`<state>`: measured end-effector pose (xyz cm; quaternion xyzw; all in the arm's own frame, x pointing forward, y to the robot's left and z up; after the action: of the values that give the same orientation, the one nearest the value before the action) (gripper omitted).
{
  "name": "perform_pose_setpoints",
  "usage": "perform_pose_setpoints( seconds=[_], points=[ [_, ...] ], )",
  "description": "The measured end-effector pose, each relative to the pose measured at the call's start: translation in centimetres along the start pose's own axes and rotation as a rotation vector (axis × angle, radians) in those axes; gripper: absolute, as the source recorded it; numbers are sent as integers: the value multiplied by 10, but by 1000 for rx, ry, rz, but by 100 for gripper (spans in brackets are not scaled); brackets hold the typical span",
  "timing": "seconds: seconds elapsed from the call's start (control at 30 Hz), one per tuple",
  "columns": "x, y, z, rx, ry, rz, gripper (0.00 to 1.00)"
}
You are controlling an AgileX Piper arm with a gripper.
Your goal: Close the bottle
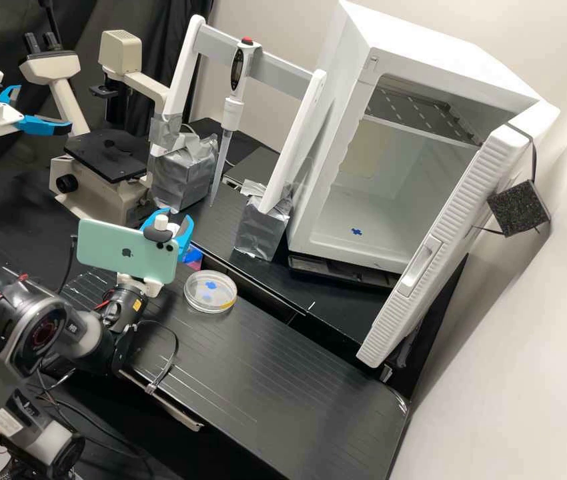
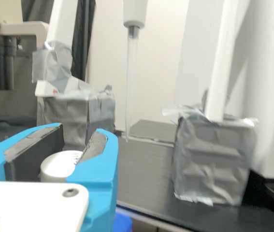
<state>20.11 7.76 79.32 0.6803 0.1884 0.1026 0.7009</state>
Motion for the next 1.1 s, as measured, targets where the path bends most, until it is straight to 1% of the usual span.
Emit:
perform_pose_setpoints(
  seconds=[0.07, 0.2, 0.23, 0.27, 0.4, 0.53, 0.7, 0.87, 0.97, 1.1],
  points=[
    [8, 1, -1, -7, 6, 6, 0],
    [23, 0, 2, 2, -6, 17, 0],
    [27, 0, 4, -1, -12, 20, 0],
    [30, -1, 5, -8, -18, 20, 0],
    [39, -4, 11, -4, -33, 9, 0],
    [44, -9, 18, 2, -59, -5, 0],
    [46, -14, 24, -10, -84, -23, 0],
    [47, -17, 25, -4, -76, -17, 0],
    [47, -20, 25, 3, -84, -21, 0],
    [48, -22, 26, 4, -88, -30, 0]
  ],
)
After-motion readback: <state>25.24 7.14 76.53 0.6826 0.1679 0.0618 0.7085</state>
